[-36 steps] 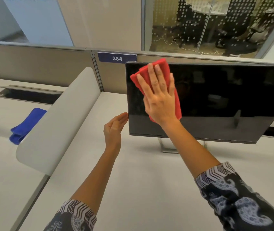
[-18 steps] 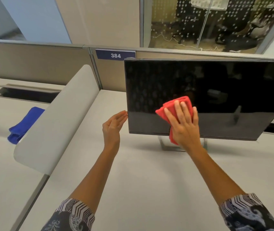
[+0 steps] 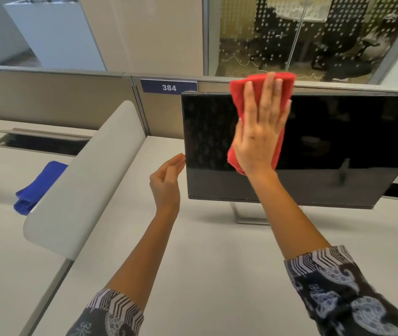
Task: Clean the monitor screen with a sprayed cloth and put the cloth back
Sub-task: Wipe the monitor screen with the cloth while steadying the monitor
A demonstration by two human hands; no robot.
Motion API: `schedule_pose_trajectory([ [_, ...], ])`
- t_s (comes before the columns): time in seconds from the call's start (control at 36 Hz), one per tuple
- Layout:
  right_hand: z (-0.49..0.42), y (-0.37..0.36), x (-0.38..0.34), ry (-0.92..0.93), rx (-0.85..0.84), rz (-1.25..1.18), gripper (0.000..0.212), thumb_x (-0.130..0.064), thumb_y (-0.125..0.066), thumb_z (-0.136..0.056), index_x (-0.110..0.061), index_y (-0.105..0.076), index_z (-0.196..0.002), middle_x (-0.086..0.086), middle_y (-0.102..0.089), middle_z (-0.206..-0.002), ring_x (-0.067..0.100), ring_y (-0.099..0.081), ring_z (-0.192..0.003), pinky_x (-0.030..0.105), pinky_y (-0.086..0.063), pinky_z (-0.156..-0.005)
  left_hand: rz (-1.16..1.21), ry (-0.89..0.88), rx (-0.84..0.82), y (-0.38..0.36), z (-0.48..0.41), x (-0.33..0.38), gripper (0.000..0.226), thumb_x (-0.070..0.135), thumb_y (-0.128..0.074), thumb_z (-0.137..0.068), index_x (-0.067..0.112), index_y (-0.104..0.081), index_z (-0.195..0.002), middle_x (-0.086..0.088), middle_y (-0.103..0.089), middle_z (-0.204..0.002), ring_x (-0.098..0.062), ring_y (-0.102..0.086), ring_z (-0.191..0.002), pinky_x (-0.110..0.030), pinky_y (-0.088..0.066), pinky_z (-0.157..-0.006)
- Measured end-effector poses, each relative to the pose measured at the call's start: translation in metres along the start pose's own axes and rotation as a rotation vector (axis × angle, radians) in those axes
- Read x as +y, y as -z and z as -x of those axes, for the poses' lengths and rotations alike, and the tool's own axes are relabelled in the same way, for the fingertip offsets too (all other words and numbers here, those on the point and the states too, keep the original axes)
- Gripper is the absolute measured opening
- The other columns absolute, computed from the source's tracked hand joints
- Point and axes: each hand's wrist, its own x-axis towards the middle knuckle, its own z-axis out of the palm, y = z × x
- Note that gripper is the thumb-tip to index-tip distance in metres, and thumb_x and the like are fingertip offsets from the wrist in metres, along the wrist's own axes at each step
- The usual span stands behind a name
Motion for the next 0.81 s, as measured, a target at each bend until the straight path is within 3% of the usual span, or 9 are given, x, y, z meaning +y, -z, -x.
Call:
schedule_pose_trajectory([
  [0.19,0.020,-0.028,-0.044,0.323,-0.192,-0.017,0.053,-0.016,-0.046,-0.100,-0.017,-0.034,-0.152,0.012,-0.031,-0.158,0.031,-0.025,-0.148,0.055,-0.007,-0.121,0.069,0.040,-0.004,0.000,0.003,0.000,0.038,0.015,-0.038,-0.094,0.010,-0.068,-0.116,0.000,-0.073,-0.110,-0.011,-0.068,-0.106,-0.019,-0.052,-0.090],
  [0.33,0.067,-0.035,-0.032,0.423,-0.288,-0.041,0.054,-0.020,-0.047,-0.101,-0.018,-0.032,-0.153,0.009,-0.027,-0.160,0.031,-0.018,-0.150,0.053,-0.002,-0.122,0.099,0.052,-0.012,0.000,0.002,0.002,0.034,0.013,-0.037,-0.102,0.015,-0.069,-0.113,-0.001,-0.072,-0.112,-0.013,-0.067,-0.108,-0.023,-0.052,-0.095],
  [0.53,0.152,-0.034,0.004,0.579,-0.509,0.054,0.068,-0.023,-0.051,-0.099,-0.021,-0.016,-0.157,0.006,-0.006,-0.165,0.031,0.001,-0.152,0.053,0.003,-0.122,0.048,0.039,-0.005,0.001,0.001,-0.005,0.030,0.027,-0.040,-0.103,0.020,-0.067,-0.115,0.004,-0.070,-0.117,-0.009,-0.066,-0.109,-0.020,-0.052,-0.091],
  [0.67,0.131,-0.024,0.020,0.547,-0.444,0.048,0.076,-0.014,-0.053,-0.096,-0.022,-0.010,-0.158,0.009,-0.006,-0.165,0.030,0.002,-0.152,0.056,0.002,-0.121,0.054,0.037,-0.010,0.001,0.000,-0.007,0.034,0.020,-0.036,-0.105,0.018,-0.068,-0.115,0.003,-0.071,-0.117,-0.010,-0.066,-0.111,-0.022,-0.050,-0.095],
  [0.81,0.095,-0.013,0.040,0.284,-0.217,0.027,0.071,-0.013,-0.055,-0.095,-0.022,-0.020,-0.156,0.011,-0.008,-0.164,0.029,0.000,-0.152,0.059,-0.007,-0.120,0.073,0.044,-0.006,0.001,0.001,-0.007,0.035,0.018,-0.035,-0.105,0.016,-0.068,-0.115,0.001,-0.071,-0.117,-0.012,-0.066,-0.111,-0.023,-0.050,-0.097],
])
